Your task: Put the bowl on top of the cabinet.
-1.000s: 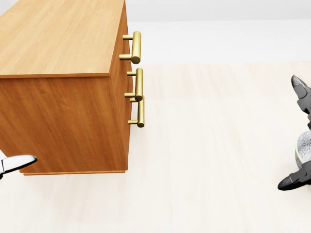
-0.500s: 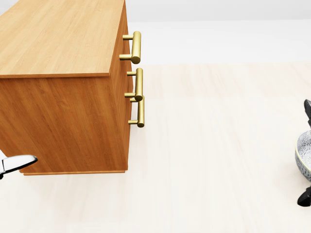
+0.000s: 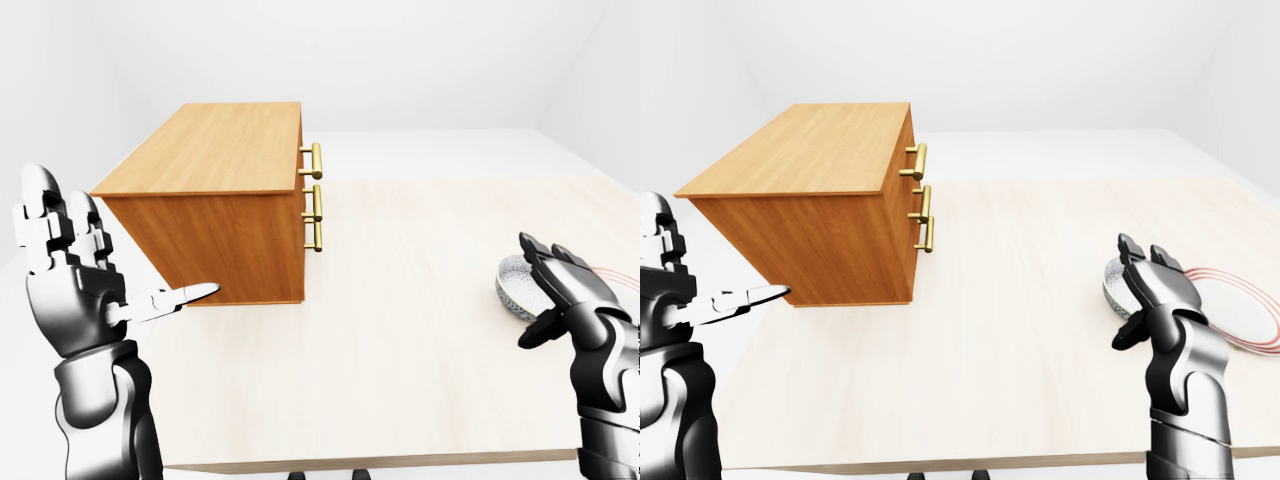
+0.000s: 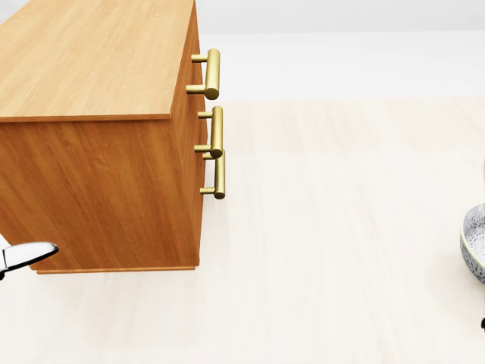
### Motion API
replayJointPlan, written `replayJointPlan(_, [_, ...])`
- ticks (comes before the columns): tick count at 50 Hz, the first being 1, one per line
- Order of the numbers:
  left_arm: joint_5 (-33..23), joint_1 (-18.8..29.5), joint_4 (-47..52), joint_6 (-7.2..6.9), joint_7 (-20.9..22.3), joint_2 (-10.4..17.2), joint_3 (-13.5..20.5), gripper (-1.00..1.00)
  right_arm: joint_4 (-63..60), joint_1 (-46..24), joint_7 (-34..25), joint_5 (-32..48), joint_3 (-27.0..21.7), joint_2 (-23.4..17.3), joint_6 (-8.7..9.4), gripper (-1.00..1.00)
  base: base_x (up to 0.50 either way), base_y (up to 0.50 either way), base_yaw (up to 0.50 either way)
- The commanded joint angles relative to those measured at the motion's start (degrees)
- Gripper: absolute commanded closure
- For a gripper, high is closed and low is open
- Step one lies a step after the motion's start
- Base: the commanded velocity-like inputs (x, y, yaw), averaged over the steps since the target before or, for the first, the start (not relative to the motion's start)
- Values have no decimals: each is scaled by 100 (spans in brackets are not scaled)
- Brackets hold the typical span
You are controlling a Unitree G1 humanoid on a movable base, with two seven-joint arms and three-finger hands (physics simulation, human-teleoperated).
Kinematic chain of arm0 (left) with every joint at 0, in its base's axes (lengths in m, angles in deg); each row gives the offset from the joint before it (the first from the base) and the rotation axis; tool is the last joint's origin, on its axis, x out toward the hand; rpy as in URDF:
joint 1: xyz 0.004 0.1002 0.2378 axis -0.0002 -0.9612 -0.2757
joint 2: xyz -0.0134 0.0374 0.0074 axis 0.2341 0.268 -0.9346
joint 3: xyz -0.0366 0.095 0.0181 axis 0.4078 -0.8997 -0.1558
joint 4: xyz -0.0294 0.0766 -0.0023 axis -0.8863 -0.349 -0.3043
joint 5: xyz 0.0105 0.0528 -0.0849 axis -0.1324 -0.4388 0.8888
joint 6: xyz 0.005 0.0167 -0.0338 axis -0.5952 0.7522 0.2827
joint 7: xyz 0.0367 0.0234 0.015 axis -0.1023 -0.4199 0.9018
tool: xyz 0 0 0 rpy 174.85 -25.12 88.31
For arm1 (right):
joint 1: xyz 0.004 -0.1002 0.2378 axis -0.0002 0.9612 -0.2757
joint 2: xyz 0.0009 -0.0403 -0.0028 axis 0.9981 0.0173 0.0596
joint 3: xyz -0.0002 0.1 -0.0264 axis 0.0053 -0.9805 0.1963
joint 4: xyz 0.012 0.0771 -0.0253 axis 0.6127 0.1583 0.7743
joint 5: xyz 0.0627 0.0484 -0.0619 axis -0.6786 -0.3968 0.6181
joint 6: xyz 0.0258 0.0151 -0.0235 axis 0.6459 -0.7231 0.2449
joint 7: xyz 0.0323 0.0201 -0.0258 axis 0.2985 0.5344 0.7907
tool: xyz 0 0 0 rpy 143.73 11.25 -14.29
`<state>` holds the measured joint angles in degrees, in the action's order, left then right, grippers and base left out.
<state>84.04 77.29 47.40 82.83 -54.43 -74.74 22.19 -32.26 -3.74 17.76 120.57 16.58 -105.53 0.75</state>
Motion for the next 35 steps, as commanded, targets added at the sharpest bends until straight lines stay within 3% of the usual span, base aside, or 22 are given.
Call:
replayJointPlan(1, [-43, 41, -114, 0, -56, -26, -53, -100, 473, -197, 257, 199, 258, -47, 0, -100, 0, 0, 0])
replayJointPlan(17, [-51, 44, -184, 0, -55, -15, -68, -100, 2034, -155, 1298, -87, 530, -129, 0, -100, 0, 0, 0])
replayJointPlan(35, [-48, 49, -122, 0, -55, -13, -60, -100, 2389, -165, 1369, 89, 521, -488, 0, -100, 0, 0, 0])
